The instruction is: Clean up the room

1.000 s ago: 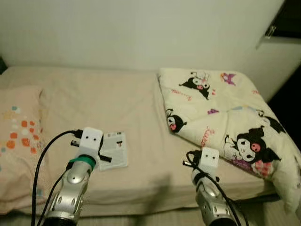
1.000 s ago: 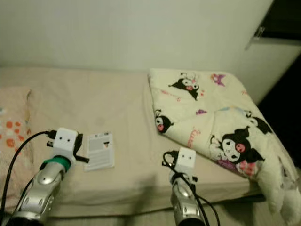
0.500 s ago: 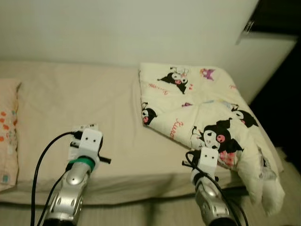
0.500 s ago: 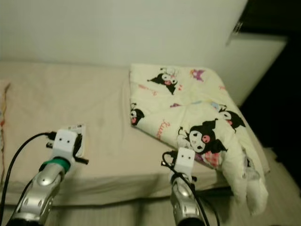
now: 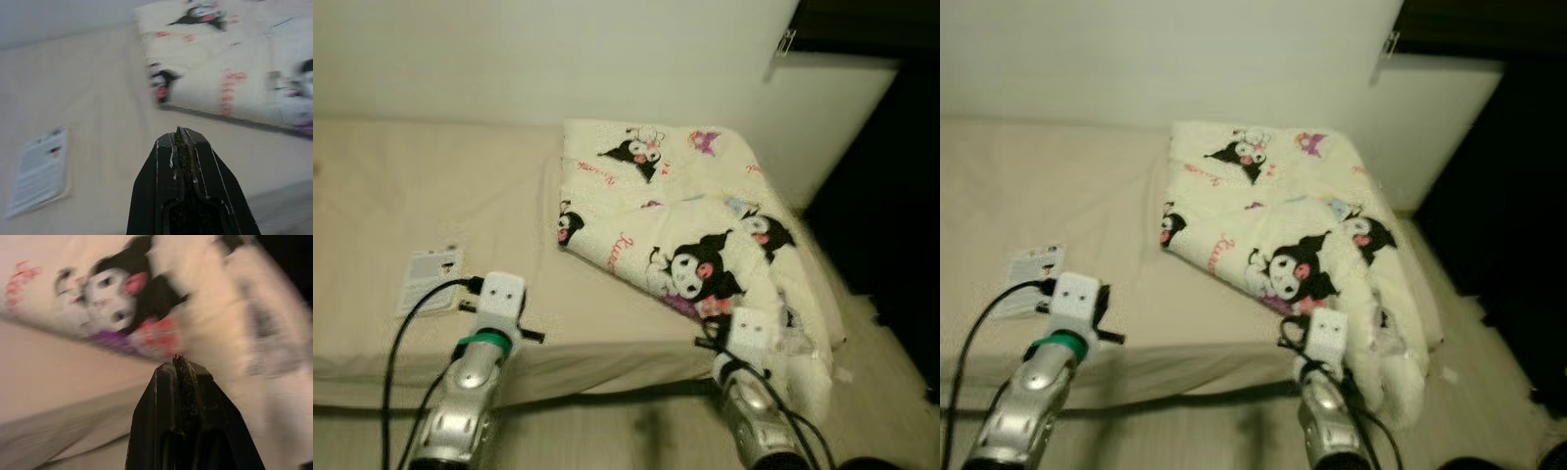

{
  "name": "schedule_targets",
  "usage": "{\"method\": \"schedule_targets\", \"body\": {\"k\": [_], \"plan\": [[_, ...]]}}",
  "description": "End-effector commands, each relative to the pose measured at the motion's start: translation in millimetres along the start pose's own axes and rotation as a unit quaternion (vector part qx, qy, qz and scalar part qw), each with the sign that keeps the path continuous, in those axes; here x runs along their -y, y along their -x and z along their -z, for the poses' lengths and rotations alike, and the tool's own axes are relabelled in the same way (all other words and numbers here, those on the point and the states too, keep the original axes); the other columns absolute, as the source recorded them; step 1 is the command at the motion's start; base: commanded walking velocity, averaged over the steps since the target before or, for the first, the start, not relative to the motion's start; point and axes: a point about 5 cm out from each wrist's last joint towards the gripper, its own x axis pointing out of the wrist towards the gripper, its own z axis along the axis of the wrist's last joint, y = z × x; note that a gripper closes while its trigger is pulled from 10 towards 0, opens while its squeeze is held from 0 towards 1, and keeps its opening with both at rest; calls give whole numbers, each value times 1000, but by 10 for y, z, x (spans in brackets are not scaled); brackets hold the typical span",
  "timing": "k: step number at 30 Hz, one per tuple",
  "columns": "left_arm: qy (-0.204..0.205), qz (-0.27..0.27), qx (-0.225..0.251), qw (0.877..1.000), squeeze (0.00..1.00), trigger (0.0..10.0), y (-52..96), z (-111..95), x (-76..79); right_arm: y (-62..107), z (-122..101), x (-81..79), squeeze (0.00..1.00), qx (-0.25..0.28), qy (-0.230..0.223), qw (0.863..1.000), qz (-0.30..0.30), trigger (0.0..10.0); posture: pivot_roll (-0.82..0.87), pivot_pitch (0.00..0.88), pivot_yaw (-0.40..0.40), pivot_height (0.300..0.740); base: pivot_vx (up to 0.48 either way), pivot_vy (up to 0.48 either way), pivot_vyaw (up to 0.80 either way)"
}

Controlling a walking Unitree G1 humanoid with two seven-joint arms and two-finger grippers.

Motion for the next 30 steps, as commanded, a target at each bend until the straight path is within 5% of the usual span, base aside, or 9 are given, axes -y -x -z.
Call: {"method": "schedule_targets", "body": {"k": [1,13,24,30], "plan": [[-1,-2,-5,1000,0,10000,5,17,-17,15,45,-5,0,-9,-5,1000,3,10000,140,2,-27,740,0,-375,0],[28,-14,-4,1000,0,10000,5,7,-36,14,46,3,0,-9,-6,1000,4,10000,140,2,-27,740,0,-276,0],[56,-29,7,998,0,10000,4,-53,-108,7,40,-5,0,-10,-4,1000,2,10000,138,7,-30,740,0,480,0],[34,-21,7,999,0,10000,5,-50,-89,3,33,-8,0,-9,-4,1000,1,10000,138,7,-30,740,0,320,0]]}}
